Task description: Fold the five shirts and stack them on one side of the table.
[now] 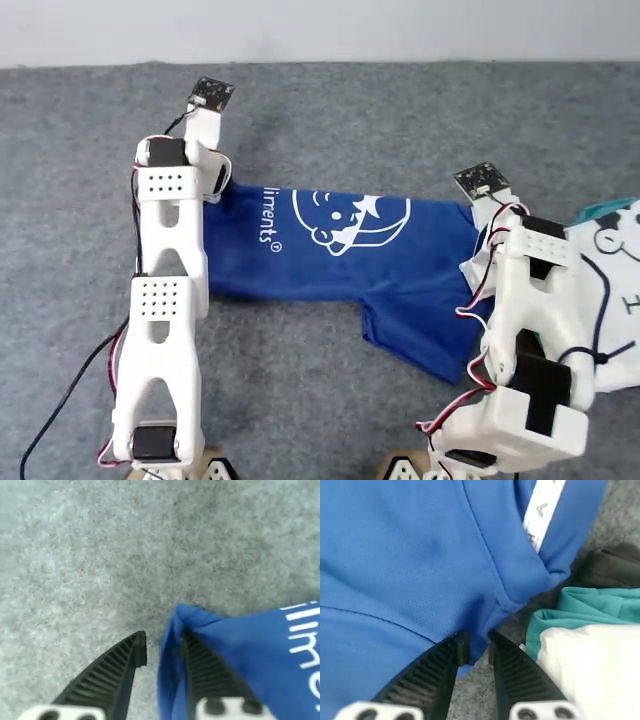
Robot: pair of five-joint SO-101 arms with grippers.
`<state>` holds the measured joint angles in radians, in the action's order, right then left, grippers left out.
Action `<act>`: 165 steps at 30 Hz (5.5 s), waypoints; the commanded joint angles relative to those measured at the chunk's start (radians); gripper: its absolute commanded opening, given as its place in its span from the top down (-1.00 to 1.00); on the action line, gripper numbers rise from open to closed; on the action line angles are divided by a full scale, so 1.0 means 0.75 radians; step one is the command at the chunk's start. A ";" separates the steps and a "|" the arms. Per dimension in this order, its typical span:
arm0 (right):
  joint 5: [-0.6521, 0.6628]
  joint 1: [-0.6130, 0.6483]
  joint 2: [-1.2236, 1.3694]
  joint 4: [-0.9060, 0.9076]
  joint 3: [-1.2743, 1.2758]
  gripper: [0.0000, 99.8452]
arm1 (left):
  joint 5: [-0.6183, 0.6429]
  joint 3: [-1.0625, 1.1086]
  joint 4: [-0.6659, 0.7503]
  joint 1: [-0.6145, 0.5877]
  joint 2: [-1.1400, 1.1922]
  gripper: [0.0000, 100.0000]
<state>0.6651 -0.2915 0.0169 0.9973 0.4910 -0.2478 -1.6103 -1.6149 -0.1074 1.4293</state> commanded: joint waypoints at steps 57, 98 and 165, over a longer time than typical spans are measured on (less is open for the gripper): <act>-0.213 0.251 0.768 0.034 -0.784 0.77 | 0.221 -0.089 -0.188 0.068 -0.360 0.97; -0.215 -0.058 0.776 0.312 -1.041 0.98 | 0.225 -0.011 0.023 0.272 -0.393 0.97; -0.221 -0.013 0.703 0.334 -1.047 0.93 | 0.078 -0.032 -0.192 0.215 -0.313 0.97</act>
<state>0.5071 -0.3084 0.6030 1.2167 -0.2593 -0.2325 -1.6149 -1.7131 0.0460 1.2789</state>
